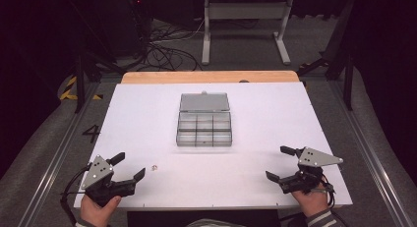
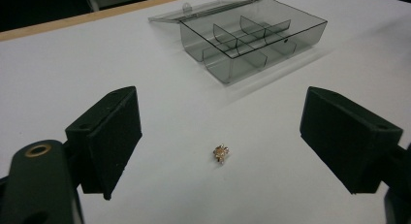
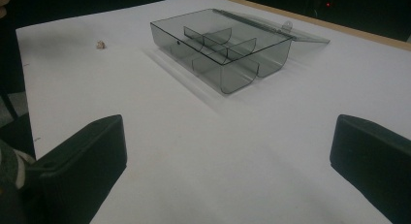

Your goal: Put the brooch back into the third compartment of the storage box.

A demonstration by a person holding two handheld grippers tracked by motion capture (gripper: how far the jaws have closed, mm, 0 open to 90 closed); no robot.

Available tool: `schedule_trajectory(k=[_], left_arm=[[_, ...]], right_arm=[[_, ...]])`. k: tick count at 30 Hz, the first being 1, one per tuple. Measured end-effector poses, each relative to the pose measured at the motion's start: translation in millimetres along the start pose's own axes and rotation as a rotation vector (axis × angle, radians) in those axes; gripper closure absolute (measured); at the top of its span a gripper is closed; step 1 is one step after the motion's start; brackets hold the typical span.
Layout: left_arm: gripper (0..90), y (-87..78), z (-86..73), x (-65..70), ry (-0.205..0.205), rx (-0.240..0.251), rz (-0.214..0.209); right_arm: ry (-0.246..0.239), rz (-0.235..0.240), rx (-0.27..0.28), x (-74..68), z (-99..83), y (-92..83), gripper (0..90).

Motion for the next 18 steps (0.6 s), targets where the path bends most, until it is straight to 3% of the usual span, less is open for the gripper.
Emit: schedule_trajectory(k=[11, 18], left_arm=[[16.3, 13.0, 13.5, -5.9, -0.012, -0.055, -0.025], [16.2, 20.3, 26.8, -10.0, -0.005, -0.056, -0.041]], right_arm=[[0.007, 0.006, -0.001, 0.9, -0.5, 0.7, 0.6], [0.007, 0.004, -0.001, 1.4, -0.6, 0.6, 0.6]])
Point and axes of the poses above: each handheld gripper's, and its own axes: y roughly forward along the jaws, z roughly out of its top, x roughly to its right, the point moved 3 cm from there along y, roughly forward along the jaws, and after that the axes turned 8 degrees about y, right-handed, at the moved point
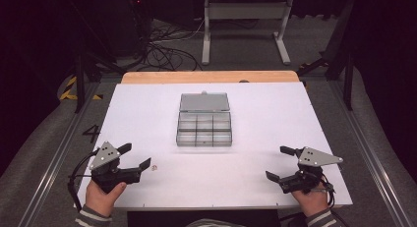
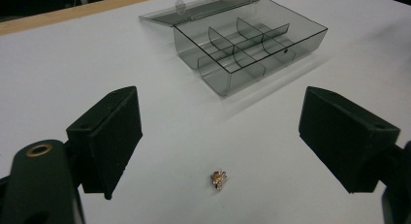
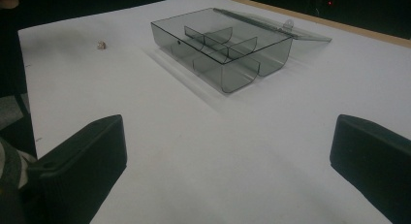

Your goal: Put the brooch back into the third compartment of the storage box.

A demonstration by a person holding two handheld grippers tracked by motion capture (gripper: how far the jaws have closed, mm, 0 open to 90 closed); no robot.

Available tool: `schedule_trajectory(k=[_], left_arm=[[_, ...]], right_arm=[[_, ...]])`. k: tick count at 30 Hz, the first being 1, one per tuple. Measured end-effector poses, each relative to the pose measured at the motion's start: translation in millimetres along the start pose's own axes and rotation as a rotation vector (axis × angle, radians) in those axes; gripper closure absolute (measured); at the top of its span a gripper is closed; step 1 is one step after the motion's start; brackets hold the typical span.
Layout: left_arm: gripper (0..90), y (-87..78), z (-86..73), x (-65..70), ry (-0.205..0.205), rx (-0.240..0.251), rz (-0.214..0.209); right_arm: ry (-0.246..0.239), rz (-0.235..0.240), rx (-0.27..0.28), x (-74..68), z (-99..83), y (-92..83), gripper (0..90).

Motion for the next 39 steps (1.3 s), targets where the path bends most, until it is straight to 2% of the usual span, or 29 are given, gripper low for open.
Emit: schedule_trajectory(k=[4, 8, 15, 20, 25, 28, 31, 33, 34, 35, 36, 39], left_arm=[[16.3, 3.0, 5.2, -1.4, -0.012, -0.005, -0.012], [16.3, 4.4, 7.8, -5.1, -0.002, -0.016, -0.002], [16.3, 13.1, 7.7, -9.3, -0.031, -0.025, -0.012], [16.0, 19.9, 8.3, -9.8, -0.031, -0.031, -0.011], [20.2, 22.6, 11.6, -7.6, -0.012, -0.057, -0.044], [20.9, 23.7, 13.6, -5.9, -0.015, -0.063, -0.072], [25.7, 24.3, 15.0, -4.8, 0.010, -0.099, -0.100], [31.8, 25.4, 15.8, -5.2, 0.049, -0.139, -0.110], [31.8, 26.8, 15.8, -4.0, 0.046, -0.155, -0.124], [32.8, 27.6, 15.9, -4.6, 0.061, -0.176, -0.124], [33.8, 29.3, 15.4, -3.4, 0.050, -0.188, -0.134], [35.9, 33.3, 14.2, -4.8, 0.071, -0.238, -0.132]], right_arm=[[0.002, 0.002, -0.002, 0.0, -0.2, 0.1, 0.6], [0.001, 0.004, -0.004, -0.1, -0.3, 0.4, 0.6], [0.003, 0.003, -0.005, -0.1, -0.3, 0.5, 0.6], [0.004, 0.004, -0.005, 0.2, -0.6, 0.4, 0.6], [0.006, 0.005, -0.007, 0.4, -0.7, 0.6, 0.6], [0.006, 0.006, -0.004, 0.2, -0.6, 0.2, 0.6], [0.007, 0.007, -0.005, 0.0, -0.7, 0.2, 0.6], [0.006, 0.008, -0.005, 0.1, -0.7, 0.3, 0.6], [0.006, 0.008, -0.005, 0.1, -0.7, 0.3, 0.6], [0.008, 0.008, -0.005, 0.0, -0.7, 0.3, 0.6], [0.007, 0.008, -0.005, 0.2, -0.7, 0.4, 0.6], [0.007, 0.009, -0.005, 0.0, -0.7, 0.4, 0.6]])
Point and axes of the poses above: each handheld gripper's, and its own axes: y roughly forward along the jaws, z roughly out of its top, x roughly to its right, the point moved 3 cm from there along y, roughly forward along the jaws, and after that the axes turned 8 degrees about y, right-handed, at the moved point
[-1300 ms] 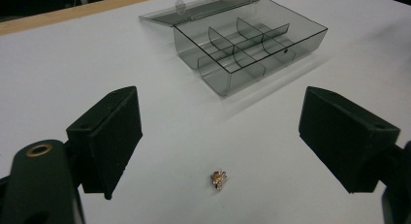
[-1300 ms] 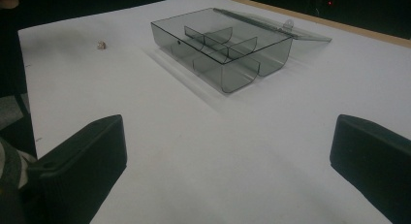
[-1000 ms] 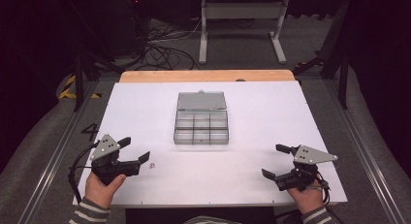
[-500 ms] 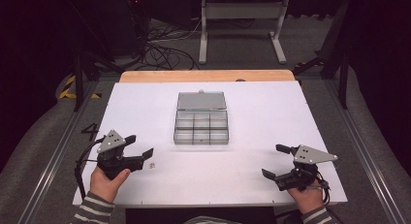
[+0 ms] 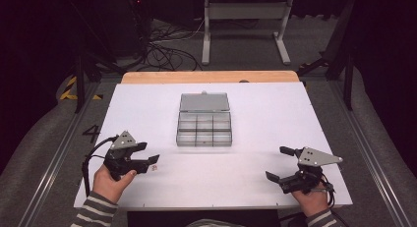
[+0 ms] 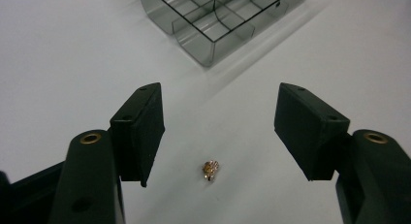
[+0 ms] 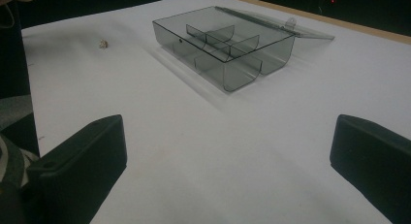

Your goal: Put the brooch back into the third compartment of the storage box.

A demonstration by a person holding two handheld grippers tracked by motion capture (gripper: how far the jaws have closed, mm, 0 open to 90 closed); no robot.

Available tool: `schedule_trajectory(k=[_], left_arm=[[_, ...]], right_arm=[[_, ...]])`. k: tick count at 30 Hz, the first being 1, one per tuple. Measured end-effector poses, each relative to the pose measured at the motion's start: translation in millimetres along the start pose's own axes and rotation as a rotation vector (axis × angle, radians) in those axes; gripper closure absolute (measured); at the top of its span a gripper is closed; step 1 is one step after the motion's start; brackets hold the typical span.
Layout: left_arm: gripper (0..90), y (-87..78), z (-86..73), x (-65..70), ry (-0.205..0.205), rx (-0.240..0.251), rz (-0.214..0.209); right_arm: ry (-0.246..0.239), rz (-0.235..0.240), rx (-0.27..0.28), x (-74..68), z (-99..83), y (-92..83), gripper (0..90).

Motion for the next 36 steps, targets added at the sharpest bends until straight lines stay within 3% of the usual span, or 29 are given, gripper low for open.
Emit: schedule_trajectory(k=[6, 12, 20, 26, 36], left_arm=[[35.6, 8.4, -2.2, -3.6, -0.019, -0.088, -0.013], [37.1, 16.2, -3.7, -5.5, -0.013, -0.167, -0.021], [38.4, 25.2, -7.2, -3.7, 0.030, -0.243, -0.007], [39.7, 28.9, -9.8, -2.6, 0.051, -0.274, 0.006], [43.8, 39.0, -12.6, 0.1, 0.083, -0.346, -0.018]], right_arm=[[-0.001, 0.002, 0.000, -0.1, -0.1, 0.1, 0.6], [0.003, 0.004, -0.002, 0.3, -0.4, 0.2, 0.6], [0.002, 0.005, -0.002, 0.2, -0.5, 0.3, 0.6], [0.002, 0.006, -0.002, 0.2, -0.4, 0.3, 0.6], [0.002, 0.007, -0.002, 0.6, -0.6, 0.2, 0.6]])
Point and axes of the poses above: each handheld gripper's, and its own axes: y roughly forward along the jaws, z roughly out of its top, x roughly to its right, the point moved 3 cm from there along y, roughly forward along the jaws, and after that the axes turned 8 degrees about y, right-handed, at the moved point
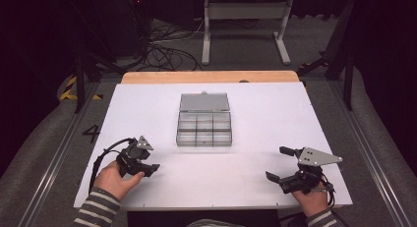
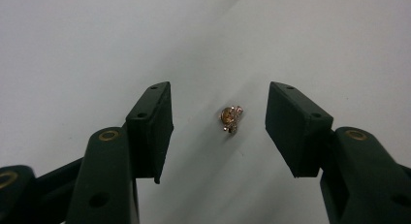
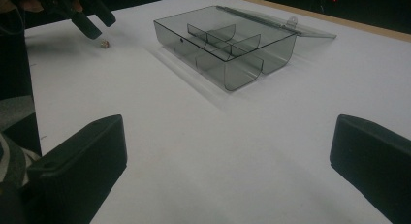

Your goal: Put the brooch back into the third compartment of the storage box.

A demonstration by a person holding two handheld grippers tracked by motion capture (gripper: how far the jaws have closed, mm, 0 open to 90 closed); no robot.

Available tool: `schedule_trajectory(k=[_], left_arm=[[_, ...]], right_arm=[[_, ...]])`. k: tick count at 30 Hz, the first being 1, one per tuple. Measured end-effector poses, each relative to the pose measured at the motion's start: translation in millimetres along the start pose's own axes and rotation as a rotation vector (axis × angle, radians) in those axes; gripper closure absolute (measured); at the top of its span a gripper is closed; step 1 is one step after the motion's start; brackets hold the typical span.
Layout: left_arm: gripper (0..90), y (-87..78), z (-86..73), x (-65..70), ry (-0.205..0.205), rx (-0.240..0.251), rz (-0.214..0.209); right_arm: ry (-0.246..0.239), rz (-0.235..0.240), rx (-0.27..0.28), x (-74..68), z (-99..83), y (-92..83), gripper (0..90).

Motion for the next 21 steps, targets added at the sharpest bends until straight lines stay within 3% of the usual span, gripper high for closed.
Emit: schedule_trajectory(k=[9, 21], left_arm=[[45.9, 6.6, -1.0, -0.7, 0.011, -0.060, -0.017], [54.0, 12.3, -0.3, 2.2, 0.025, -0.084, -0.017]], right_arm=[[0.000, 0.001, -0.004, 0.0, -0.1, 0.8, 0.6], [0.000, 0.003, -0.005, 0.2, -0.2, 1.0, 0.6]])
Point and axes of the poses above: each handheld gripper's, and its own axes: y roughly forward along the jaws, z roughly out of its top, x roughly to its right, the point moved 3 cm from there along y, roughly forward along the jaws, and after that the axes turned 8 degrees about y, right-handed, at the moved point
